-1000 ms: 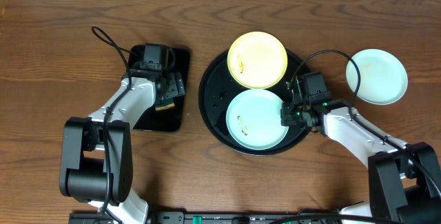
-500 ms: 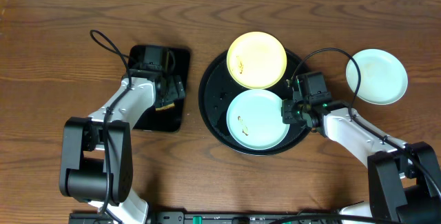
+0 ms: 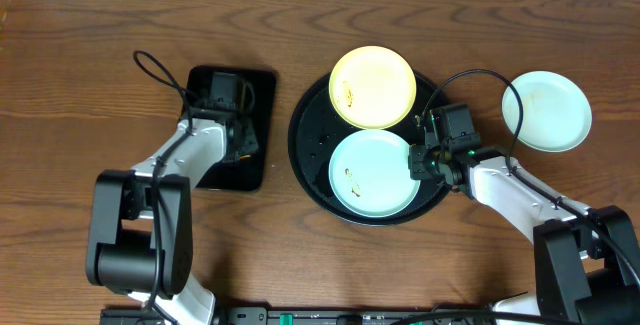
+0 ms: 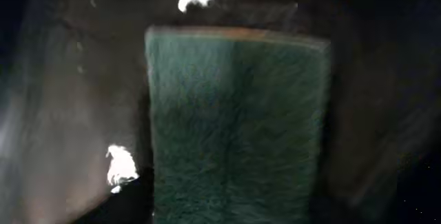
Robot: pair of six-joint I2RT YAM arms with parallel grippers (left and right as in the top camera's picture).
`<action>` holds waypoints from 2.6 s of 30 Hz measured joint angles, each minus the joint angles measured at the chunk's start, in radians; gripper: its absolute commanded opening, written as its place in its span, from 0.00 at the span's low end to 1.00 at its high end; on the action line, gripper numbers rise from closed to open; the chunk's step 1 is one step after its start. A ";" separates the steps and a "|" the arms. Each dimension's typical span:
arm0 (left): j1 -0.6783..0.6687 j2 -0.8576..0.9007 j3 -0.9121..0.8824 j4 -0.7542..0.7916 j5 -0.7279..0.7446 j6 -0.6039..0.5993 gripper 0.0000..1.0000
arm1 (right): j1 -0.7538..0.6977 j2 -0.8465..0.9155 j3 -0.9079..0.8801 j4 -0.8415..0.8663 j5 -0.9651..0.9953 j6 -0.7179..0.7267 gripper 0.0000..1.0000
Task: Clean dirty plates on tray and stack at the side
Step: 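Lower the left gripper to the black tray and grasp the green sponge, then carry the sponge with the left gripper onto the pale green plate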
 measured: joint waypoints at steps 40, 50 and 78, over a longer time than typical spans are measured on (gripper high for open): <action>0.045 -0.353 -0.021 0.105 0.000 0.127 0.08 | 0.000 0.001 -0.007 0.051 0.001 -0.031 0.49; 0.140 -0.325 0.119 -0.154 0.139 0.175 0.07 | 0.000 0.001 -0.007 0.051 0.001 -0.041 0.51; 0.162 -0.089 0.218 -0.132 0.212 0.306 0.07 | 0.000 0.001 -0.007 0.051 -0.003 -0.068 0.11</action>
